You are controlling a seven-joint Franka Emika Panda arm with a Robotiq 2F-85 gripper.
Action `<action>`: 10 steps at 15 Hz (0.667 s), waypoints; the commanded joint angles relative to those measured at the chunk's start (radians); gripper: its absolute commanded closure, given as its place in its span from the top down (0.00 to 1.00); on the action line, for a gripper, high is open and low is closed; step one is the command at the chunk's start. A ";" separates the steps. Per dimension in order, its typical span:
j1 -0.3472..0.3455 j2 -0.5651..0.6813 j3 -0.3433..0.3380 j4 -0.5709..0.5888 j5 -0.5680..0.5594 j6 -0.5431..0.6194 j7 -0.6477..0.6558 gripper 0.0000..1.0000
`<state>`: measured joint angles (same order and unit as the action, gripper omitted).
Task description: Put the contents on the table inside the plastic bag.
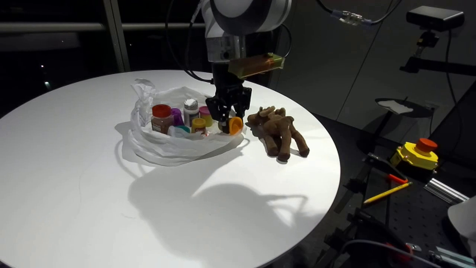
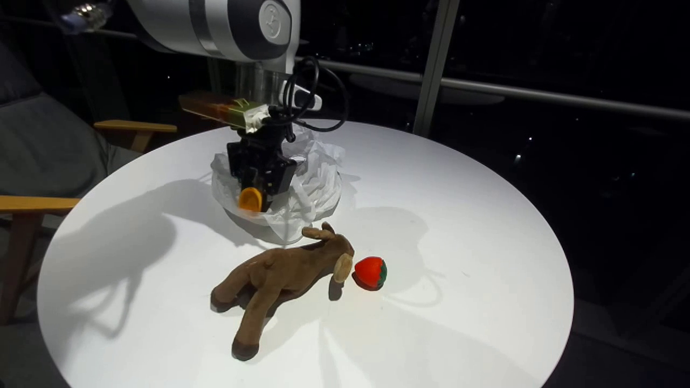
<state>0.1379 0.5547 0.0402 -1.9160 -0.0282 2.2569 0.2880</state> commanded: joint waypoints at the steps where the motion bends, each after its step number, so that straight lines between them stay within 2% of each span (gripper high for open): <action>1: -0.015 0.071 0.008 0.151 0.069 -0.092 -0.019 0.21; 7: -0.013 0.200 -0.011 0.359 0.080 -0.191 0.005 0.22; 8: -0.016 0.213 -0.008 0.384 0.082 -0.202 -0.002 0.70; 10: -0.017 0.217 -0.005 0.407 0.084 -0.198 -0.007 0.71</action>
<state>0.1215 0.7401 0.0334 -1.6004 0.0294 2.1031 0.2903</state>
